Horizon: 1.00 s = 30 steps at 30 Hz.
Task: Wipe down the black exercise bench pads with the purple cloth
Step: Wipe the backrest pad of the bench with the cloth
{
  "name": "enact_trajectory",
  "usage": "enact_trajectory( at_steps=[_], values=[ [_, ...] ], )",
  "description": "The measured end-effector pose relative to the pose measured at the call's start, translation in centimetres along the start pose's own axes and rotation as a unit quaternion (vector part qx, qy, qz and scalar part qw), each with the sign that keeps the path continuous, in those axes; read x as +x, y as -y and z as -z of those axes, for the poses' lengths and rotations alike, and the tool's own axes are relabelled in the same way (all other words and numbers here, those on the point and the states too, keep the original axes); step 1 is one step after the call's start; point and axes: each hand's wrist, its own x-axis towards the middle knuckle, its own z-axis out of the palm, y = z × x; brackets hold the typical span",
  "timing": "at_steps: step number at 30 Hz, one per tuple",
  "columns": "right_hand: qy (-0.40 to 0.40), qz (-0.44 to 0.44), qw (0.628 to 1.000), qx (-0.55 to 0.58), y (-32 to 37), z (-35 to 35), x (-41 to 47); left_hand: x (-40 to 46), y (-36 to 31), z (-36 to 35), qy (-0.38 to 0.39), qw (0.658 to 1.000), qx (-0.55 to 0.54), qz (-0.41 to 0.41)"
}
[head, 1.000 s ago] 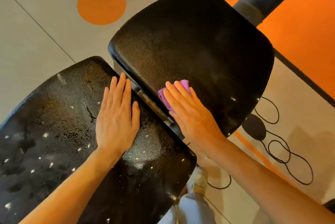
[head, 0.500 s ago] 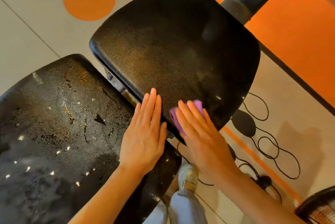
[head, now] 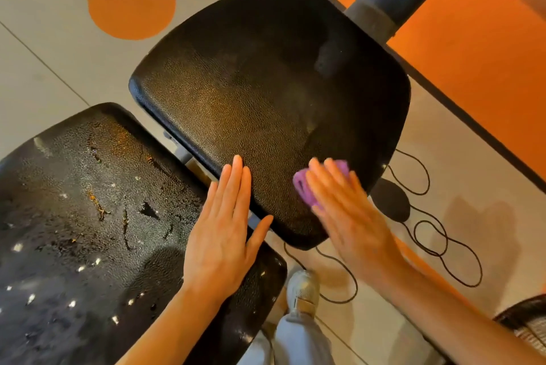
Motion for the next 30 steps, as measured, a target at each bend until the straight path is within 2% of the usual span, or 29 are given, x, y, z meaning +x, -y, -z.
enact_trajectory(
  at_steps=[3, 4, 6, 7, 9, 11, 12, 15, 17, 18, 20, 22, 23, 25, 27, 28, 29, 30],
  values=[
    [0.016, -0.142, 0.989, 0.024, -6.7, 0.4, 5.4, 0.0, -0.1, 0.0, -0.003, 1.0, 0.009, 0.005],
    [0.005, -0.193, 0.98, 0.052, -7.1, 0.3, 6.2, 0.1, -0.1, 0.0, -0.004, 1.0, 0.008, 0.005],
    [-0.048, -0.269, 0.96, 0.068, -3.4, -0.2, 5.2, 0.1, -0.2, 0.0, -0.001, 1.0, 0.006, 0.003],
    [-0.065, -0.236, 0.968, 0.058, -0.7, -0.6, 3.6, 0.0, -0.2, 0.0, -0.002, 1.0, 0.008, 0.005],
    [-0.012, -0.1, 0.994, 0.036, 3.5, -0.5, 0.0, 0.0, -0.2, 0.1, -0.001, 1.0, 0.007, 0.007],
    [-0.005, -0.004, 0.999, 0.041, 1.1, -0.7, 0.7, 0.0, -0.3, 0.1, 0.001, 1.0, 0.005, 0.006],
    [-0.035, -0.031, 0.998, 0.047, -1.2, -0.6, 2.8, 0.0, -0.3, 0.1, -0.001, 1.0, 0.006, 0.007],
    [-0.03, -0.249, 0.963, 0.094, -6.7, 0.1, 11.1, 0.1, -0.3, 0.0, -0.006, 1.0, 0.012, 0.009],
    [-0.053, -0.312, 0.945, 0.088, -3.8, -0.5, 11.6, 0.1, -0.3, 0.0, -0.004, 1.0, 0.01, 0.009],
    [-0.059, -0.273, 0.957, 0.076, -0.9, -1.0, 10.0, 0.0, -0.3, 0.0, -0.006, 1.0, 0.009, 0.01],
    [-0.025, -0.106, 0.991, 0.075, 4.4, -0.9, 5.1, 0.0, -0.3, -0.1, -0.005, 1.0, 0.007, 0.01],
    [0.004, 0.013, 0.998, 0.065, 3.7, -1.0, 3.8, -0.1, -0.4, 0.0, -0.005, 1.0, 0.003, 0.01],
    [-0.011, 0.016, 0.999, 0.05, 1.3, -1.0, 5.5, -0.1, -0.4, 0.0, -0.008, 1.0, 0.002, 0.01],
    [-0.015, -0.123, 0.991, 0.047, -3.9, -0.6, 11.0, 0.0, -0.3, -0.1, -0.012, 1.0, 0.0, 0.009],
    [-0.029, -0.267, 0.96, 0.084, -6.8, 0.0, 15.1, -0.1, -0.3, -0.2, -0.014, 1.0, -0.003, 0.01],
    [-0.04, -0.303, 0.948, 0.092, -5.7, -0.2, 15.5, 0.0, -0.2, -0.3, -0.014, 1.0, -0.002, 0.009],
    [-0.052, -0.299, 0.949, 0.084, -3.3, -0.7, 14.8, 0.0, -0.2, -0.3, -0.013, 1.0, 0.001, 0.009],
    [-0.044, -0.25, 0.964, 0.075, -0.2, -1.1, 13.3, -0.1, -0.2, -0.3, -0.013, 1.0, 0.001, 0.009]
  ],
)
